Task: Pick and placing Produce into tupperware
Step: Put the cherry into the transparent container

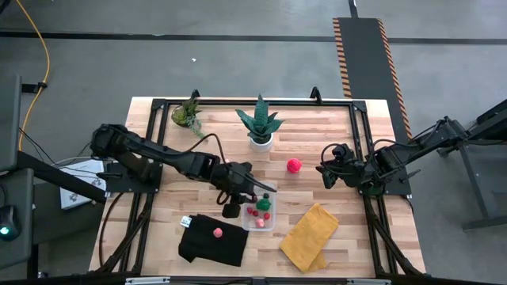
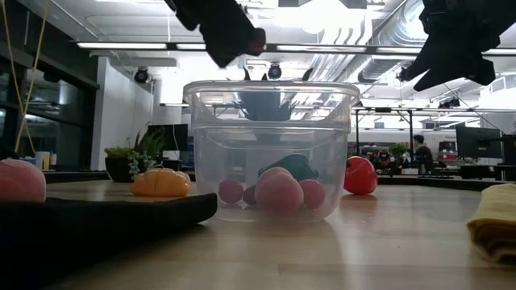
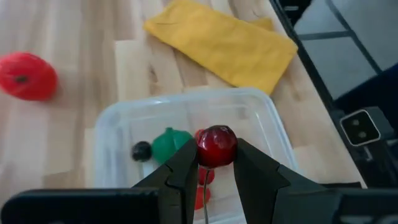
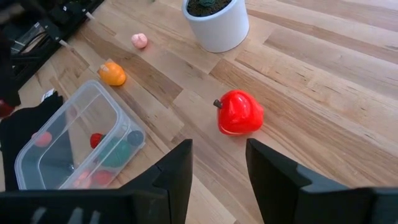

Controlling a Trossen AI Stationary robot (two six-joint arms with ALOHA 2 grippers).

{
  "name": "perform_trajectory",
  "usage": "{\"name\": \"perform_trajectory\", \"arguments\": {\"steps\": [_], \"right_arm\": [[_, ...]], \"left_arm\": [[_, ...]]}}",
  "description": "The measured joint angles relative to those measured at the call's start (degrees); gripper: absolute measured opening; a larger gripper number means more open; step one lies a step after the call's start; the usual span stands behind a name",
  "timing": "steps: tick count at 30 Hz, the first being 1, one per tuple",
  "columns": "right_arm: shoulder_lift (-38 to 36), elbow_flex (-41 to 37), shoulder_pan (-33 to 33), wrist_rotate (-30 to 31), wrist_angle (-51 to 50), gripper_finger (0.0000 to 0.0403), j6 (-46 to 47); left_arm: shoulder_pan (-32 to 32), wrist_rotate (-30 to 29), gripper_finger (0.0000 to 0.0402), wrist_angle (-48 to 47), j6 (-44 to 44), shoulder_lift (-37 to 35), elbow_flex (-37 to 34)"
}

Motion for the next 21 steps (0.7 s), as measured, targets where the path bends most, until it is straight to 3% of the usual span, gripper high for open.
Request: {"name": "perform_trajectory", "arguments": {"steps": [8,13,21], "right_arm": [[0.01,0.0,0.0,0.04,0.01,0.0141,0.37],[-0.01,0.0,0.0,0.05,0.18,0.0141,0.44],[0.01,0.0,0.0,0.74,0.52,0.0141,0.66]], "left_arm": [[0.23,1.03,0.0083,0.13,-0.46,5.35,-0.02],[0.21,-2.69,0.0083,0.38,-0.92,6.9,-0.04],[0.21,-2.13,0.0083,1.6,-1.5,9.23,0.01]]}}
